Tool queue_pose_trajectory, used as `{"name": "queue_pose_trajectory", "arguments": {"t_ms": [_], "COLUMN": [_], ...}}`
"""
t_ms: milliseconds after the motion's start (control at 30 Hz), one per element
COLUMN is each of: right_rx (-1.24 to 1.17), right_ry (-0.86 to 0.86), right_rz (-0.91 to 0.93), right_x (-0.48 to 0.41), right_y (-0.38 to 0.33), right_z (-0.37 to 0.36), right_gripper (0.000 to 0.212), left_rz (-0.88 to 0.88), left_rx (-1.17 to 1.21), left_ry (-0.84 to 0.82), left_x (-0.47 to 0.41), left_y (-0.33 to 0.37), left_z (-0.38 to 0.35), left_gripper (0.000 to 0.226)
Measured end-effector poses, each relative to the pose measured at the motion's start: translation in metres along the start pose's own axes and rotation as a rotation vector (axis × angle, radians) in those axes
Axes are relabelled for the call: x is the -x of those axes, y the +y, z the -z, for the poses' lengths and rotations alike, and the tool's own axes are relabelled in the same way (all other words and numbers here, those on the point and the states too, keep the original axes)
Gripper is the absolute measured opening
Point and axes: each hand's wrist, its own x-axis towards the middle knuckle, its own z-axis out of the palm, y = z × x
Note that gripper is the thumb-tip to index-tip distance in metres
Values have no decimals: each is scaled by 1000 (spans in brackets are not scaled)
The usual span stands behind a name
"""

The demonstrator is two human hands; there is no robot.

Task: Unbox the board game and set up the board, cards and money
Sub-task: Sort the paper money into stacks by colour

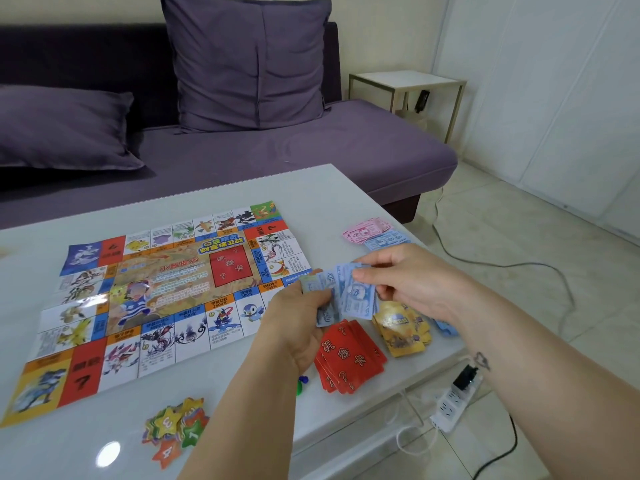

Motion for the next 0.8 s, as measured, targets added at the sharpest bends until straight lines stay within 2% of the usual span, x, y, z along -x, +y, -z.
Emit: {"name": "queue_pose_trajectory", "arguments": {"t_ms": [100,233,367,500,600,800], "right_rx": [77,52,-2,-43,-2,108], "right_ry": [-45,0,60,-8,-83,-41], "right_rz": [2,-2,-15,-59,-63,-23], "right_x": [0,1,1,3,5,6], "right_y": [2,-1,-2,-3,-3,-6], "right_z": [-7,-8,-2,1,-3,3], "right_gripper": [24,8,15,28,23,7], "left_rz": [-29,15,69,23,-4,-38], "left_rx": [-102,0,118,3,-73,-116], "left_ry": [-30,-15,-16,-24,-23,-2], "left_x": [2,4,2,0,-1,0], "left_y": [-2,-2,1,1,-1,-2], "left_z": [-1,-3,-2,2,3,4], "left_gripper": [15,14,24,36,34,25]}}
